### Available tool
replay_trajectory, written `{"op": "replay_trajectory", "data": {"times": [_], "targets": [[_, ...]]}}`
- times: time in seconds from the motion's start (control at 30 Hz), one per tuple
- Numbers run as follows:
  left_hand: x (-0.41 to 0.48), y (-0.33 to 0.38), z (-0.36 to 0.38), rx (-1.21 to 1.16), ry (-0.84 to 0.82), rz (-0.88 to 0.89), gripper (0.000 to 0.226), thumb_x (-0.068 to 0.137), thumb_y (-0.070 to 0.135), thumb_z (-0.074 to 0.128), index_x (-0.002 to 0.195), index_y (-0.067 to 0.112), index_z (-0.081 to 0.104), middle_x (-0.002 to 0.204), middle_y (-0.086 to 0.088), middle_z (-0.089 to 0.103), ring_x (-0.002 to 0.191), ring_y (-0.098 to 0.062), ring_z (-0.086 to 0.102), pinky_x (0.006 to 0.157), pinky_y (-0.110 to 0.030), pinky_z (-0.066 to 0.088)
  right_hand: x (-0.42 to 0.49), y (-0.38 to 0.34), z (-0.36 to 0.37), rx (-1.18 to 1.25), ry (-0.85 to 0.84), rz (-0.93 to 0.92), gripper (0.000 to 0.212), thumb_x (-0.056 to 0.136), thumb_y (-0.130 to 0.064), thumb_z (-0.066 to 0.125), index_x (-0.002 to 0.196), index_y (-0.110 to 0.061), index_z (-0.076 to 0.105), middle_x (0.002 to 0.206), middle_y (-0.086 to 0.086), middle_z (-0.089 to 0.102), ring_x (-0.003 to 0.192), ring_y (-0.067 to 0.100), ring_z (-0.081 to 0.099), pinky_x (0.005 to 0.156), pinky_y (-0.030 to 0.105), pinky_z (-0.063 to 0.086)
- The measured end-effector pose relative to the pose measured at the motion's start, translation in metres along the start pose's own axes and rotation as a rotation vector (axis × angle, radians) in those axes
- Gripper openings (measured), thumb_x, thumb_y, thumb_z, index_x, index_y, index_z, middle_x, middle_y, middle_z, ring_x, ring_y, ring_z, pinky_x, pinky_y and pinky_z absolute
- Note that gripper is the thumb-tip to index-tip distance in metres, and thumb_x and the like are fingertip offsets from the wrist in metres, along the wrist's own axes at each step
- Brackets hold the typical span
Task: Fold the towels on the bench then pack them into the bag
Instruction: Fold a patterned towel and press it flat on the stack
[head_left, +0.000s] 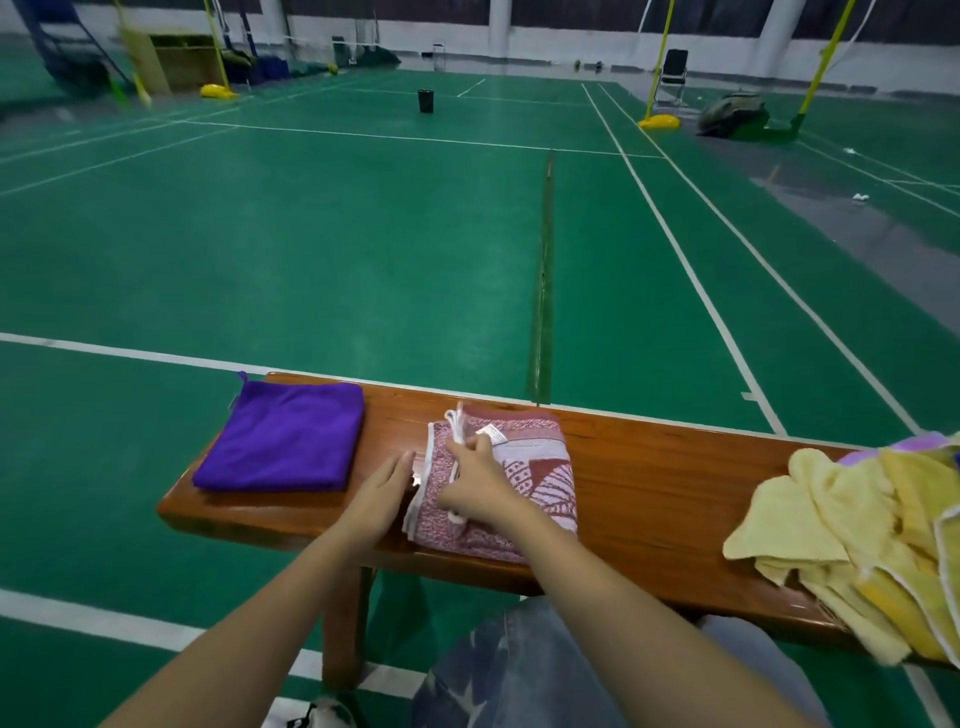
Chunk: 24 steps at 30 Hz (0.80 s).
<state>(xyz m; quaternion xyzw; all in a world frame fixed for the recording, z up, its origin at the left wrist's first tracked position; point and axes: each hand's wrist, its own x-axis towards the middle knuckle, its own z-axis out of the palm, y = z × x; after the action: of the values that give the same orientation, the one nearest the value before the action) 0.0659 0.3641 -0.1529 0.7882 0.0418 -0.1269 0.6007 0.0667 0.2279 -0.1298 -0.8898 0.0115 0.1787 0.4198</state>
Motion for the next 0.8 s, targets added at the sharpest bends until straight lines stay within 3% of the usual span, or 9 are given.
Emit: {"op": "replay_trajectory", "data": {"times": [0.1, 0.17, 0.23, 0.3, 0.4, 0.47, 0.53, 0.67, 0.8], "targets": [[0.001, -0.001, 0.000, 0.006, 0.000, 0.016, 0.023, 0.101, 0.035, 0.034, 0.100, 0.031, 0.056, 0.110, 0.002, 0.062, 0.112, -0.020, 0.056, 0.104, -0.040, 0.039, -0.002, 0.006, 0.001, 0.061, -0.127, -0.047, 0.077, 0.086, -0.008, 0.060, 0.150, -0.021, 0.018, 0.151, -0.001, 0.013, 0.101, 0.020, 0.050, 0.069, 0.025, 0.051], [0.000, 0.003, 0.004, 0.030, 0.009, 0.023, 0.023, 0.101, 0.032, 0.035, 0.109, 0.024, 0.055, 0.111, -0.002, 0.060, 0.109, -0.020, 0.056, 0.094, -0.034, 0.044, -0.004, 0.009, -0.009, 0.125, -0.127, -0.078, 0.072, 0.088, -0.007, 0.056, 0.149, -0.024, 0.023, 0.152, 0.003, 0.020, 0.084, 0.012, 0.050, 0.060, 0.018, 0.045], [-0.004, 0.008, 0.009, 0.086, 0.001, 0.011, 0.031, 0.101, 0.029, 0.037, 0.125, 0.015, 0.050, 0.114, -0.005, 0.057, 0.096, -0.013, 0.056, 0.074, -0.022, 0.044, -0.009, 0.014, -0.023, 0.169, -0.009, -0.073, 0.063, 0.088, -0.002, 0.055, 0.144, -0.024, 0.033, 0.147, 0.005, 0.031, 0.068, 0.006, 0.050, 0.051, 0.014, 0.043], [-0.005, 0.014, 0.016, 0.149, -0.015, -0.020, 0.040, 0.100, 0.028, 0.041, 0.136, 0.011, 0.040, 0.121, -0.007, 0.055, 0.093, -0.012, 0.054, 0.070, -0.022, 0.045, -0.016, 0.025, -0.038, 0.161, 0.179, -0.026, 0.055, 0.087, 0.002, 0.053, 0.137, -0.020, 0.042, 0.138, 0.006, 0.039, 0.066, 0.007, 0.049, 0.048, 0.013, 0.041], [-0.005, 0.024, 0.026, 0.194, -0.029, -0.076, 0.048, 0.097, 0.028, 0.048, 0.140, 0.009, 0.034, 0.129, -0.012, 0.055, 0.106, -0.024, 0.060, 0.087, -0.037, 0.051, -0.026, 0.050, -0.058, -0.025, 0.422, 0.090, 0.054, 0.085, 0.000, 0.057, 0.132, -0.024, 0.046, 0.132, 0.008, 0.039, 0.108, 0.020, 0.046, 0.074, 0.023, 0.048], [-0.002, 0.024, 0.029, 0.206, -0.036, -0.103, 0.059, 0.093, 0.034, 0.054, 0.142, 0.013, 0.030, 0.132, -0.012, 0.054, 0.108, -0.027, 0.060, 0.090, -0.041, 0.051, -0.033, 0.063, -0.064, -0.094, 0.374, 0.163, 0.061, 0.084, -0.009, 0.063, 0.137, -0.029, 0.040, 0.132, 0.010, 0.033, 0.120, 0.025, 0.036, 0.086, 0.027, 0.043], [-0.001, 0.025, 0.030, 0.208, -0.053, -0.118, 0.073, 0.086, 0.039, 0.061, 0.146, 0.020, 0.024, 0.138, -0.013, 0.049, 0.113, -0.030, 0.058, 0.094, -0.048, 0.049, -0.039, 0.070, -0.066, 0.019, 0.241, 0.185, 0.070, 0.083, -0.014, 0.068, 0.141, -0.033, 0.033, 0.136, 0.011, 0.027, 0.122, 0.029, 0.037, 0.097, 0.035, 0.044], [-0.001, 0.028, 0.036, 0.208, -0.074, -0.131, 0.076, 0.085, 0.034, 0.065, 0.147, 0.022, 0.023, 0.147, -0.013, 0.037, 0.124, -0.034, 0.048, 0.100, -0.048, 0.043, -0.045, 0.079, -0.063, 0.108, 0.110, 0.113, 0.072, 0.084, -0.012, 0.068, 0.141, -0.034, 0.031, 0.139, 0.012, 0.023, 0.119, 0.027, 0.040, 0.095, 0.033, 0.043], [-0.002, 0.028, 0.041, 0.170, -0.097, -0.111, 0.076, 0.085, 0.026, 0.066, 0.147, 0.022, 0.023, 0.143, -0.011, 0.043, 0.117, -0.031, 0.055, 0.098, -0.049, 0.046, -0.044, 0.085, -0.065, 0.138, 0.093, 0.119, 0.072, 0.082, -0.010, 0.069, 0.140, -0.034, 0.034, 0.137, 0.011, 0.024, 0.120, 0.026, 0.039, 0.093, 0.031, 0.043]]}}
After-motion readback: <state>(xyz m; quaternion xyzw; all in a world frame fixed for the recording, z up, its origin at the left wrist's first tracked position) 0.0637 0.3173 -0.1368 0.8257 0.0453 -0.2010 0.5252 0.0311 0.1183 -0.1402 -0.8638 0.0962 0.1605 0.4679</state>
